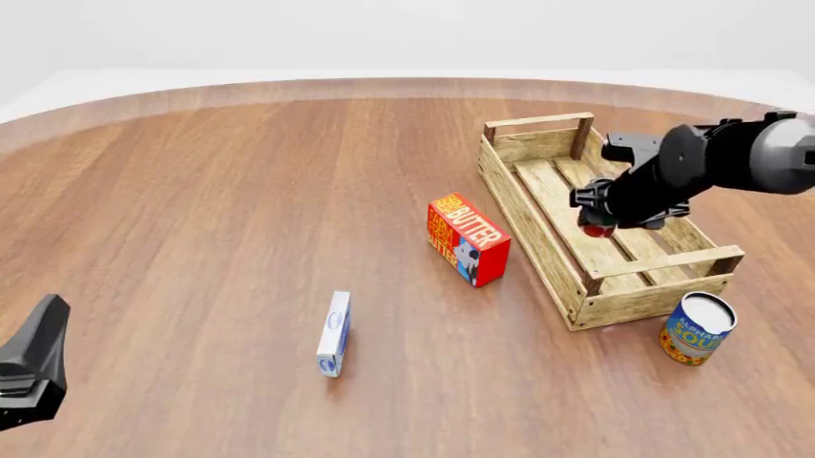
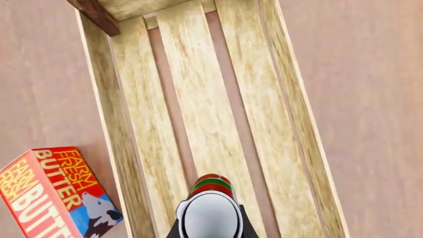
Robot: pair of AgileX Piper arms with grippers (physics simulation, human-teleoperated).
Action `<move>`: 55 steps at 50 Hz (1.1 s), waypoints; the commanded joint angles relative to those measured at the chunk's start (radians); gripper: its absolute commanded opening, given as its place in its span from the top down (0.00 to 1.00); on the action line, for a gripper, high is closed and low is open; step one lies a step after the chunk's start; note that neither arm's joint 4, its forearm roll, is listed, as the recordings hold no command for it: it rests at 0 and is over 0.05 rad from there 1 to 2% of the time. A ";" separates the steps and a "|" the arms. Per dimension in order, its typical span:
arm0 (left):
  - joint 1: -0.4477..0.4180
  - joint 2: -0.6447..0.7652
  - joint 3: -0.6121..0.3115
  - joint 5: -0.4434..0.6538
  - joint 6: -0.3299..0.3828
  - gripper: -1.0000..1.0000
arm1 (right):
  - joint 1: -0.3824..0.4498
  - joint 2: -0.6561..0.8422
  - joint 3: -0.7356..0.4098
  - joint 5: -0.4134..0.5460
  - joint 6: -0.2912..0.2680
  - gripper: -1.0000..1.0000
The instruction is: Pick up the tomato sauce, and put it in the wooden tray.
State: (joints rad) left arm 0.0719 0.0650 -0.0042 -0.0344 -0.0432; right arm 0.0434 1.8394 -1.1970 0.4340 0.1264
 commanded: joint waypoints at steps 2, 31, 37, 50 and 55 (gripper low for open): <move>0.000 0.007 0.000 -0.007 0.002 0.00 | -0.006 0.016 0.002 -0.019 0.025 1.00; 0.000 0.012 0.001 -0.012 0.005 0.00 | -0.012 0.036 0.027 -0.057 0.037 1.00; 0.001 0.010 0.001 -0.009 0.005 0.00 | -0.012 0.043 0.030 -0.068 0.041 1.00; 0.003 0.010 0.001 -0.009 0.004 0.00 | -0.004 0.051 0.046 -0.087 0.048 1.00; 0.003 0.012 0.001 -0.011 0.004 0.00 | -0.001 0.053 0.048 -0.091 0.052 1.00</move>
State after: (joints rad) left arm 0.0736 0.0751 -0.0031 -0.0436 -0.0388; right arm 0.0379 1.8893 -1.1531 0.3540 0.1568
